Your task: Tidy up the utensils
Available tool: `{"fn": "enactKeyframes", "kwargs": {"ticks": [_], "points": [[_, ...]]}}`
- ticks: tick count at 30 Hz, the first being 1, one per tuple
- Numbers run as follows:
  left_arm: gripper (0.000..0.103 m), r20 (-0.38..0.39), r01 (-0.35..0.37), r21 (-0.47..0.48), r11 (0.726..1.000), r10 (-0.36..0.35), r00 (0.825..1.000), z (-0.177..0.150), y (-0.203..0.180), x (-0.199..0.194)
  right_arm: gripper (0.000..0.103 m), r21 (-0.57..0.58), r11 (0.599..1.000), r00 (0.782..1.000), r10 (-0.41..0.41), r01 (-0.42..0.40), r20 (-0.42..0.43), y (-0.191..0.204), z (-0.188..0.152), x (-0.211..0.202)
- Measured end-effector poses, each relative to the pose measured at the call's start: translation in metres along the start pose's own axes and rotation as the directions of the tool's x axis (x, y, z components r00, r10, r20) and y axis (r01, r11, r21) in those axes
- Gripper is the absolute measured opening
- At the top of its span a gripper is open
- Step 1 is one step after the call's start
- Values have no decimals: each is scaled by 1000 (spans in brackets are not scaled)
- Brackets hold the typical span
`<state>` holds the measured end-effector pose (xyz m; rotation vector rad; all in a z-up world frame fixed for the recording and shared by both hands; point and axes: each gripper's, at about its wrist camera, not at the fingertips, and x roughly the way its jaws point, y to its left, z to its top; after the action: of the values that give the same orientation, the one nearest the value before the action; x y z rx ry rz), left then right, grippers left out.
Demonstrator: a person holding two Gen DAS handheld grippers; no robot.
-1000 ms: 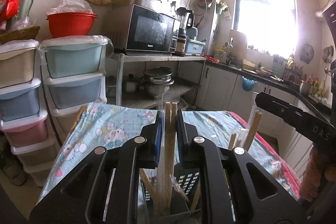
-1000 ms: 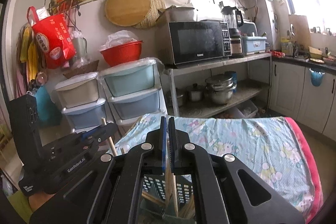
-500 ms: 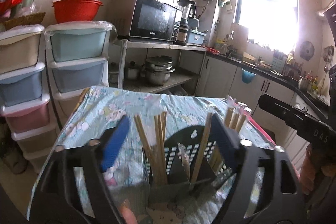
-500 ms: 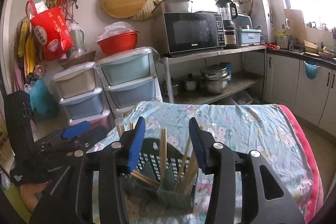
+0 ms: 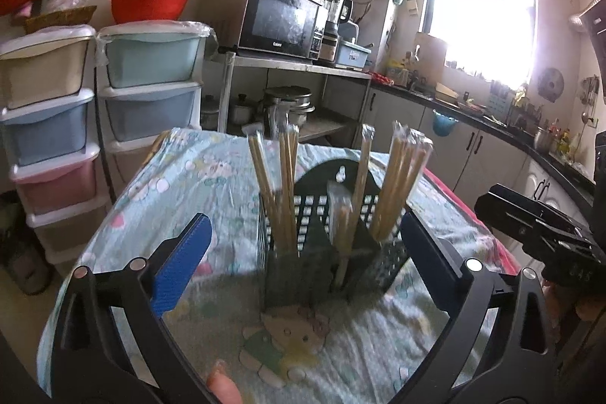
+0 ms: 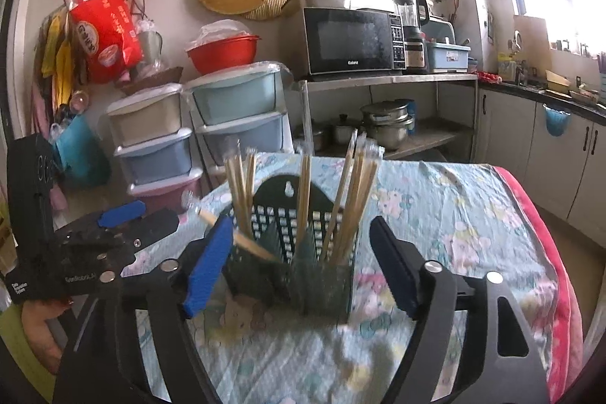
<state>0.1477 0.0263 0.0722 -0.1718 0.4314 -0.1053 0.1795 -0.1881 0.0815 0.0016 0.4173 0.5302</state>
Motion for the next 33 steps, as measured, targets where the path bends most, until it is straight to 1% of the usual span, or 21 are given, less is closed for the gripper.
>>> {"fn": "enactKeyframes", "kwargs": {"ticks": [2,8,14,18,24,27,29,31,33], "points": [[92,-8,-6,2,1000,6,1000,-9,-2,-4,81,-7,1000,1000,-6,6,-4,3,-7,-4],[92,-18,-15,6,1000,15,1000,-31,-5,-11,88,-38,999,999,-26,25,-28,13,-34,-13],[92,-8,-21,6,1000,21,1000,-48,-9,-17,94,-46,997,998,-62,61,-2,14,-57,-23],[92,22,-24,10,1000,24,999,-58,-12,-20,95,-28,995,995,-92,93,36,9,-71,-30],[92,45,-31,24,999,30,999,-77,-16,-21,96,18,988,983,-151,150,103,1,-93,-40],[92,76,-6,21,1000,5,997,-84,-17,-24,96,17,984,975,-180,179,131,0,-102,-43],[92,99,-17,38,999,13,995,-87,-19,-26,96,12,981,971,-195,195,142,0,-106,-43],[92,131,-45,57,997,37,991,-90,-23,-28,96,6,978,964,-209,210,162,0,-110,-43],[92,148,-35,62,998,25,989,-92,-24,-29,96,-3,975,959,-220,224,180,0,-115,-43]]}}
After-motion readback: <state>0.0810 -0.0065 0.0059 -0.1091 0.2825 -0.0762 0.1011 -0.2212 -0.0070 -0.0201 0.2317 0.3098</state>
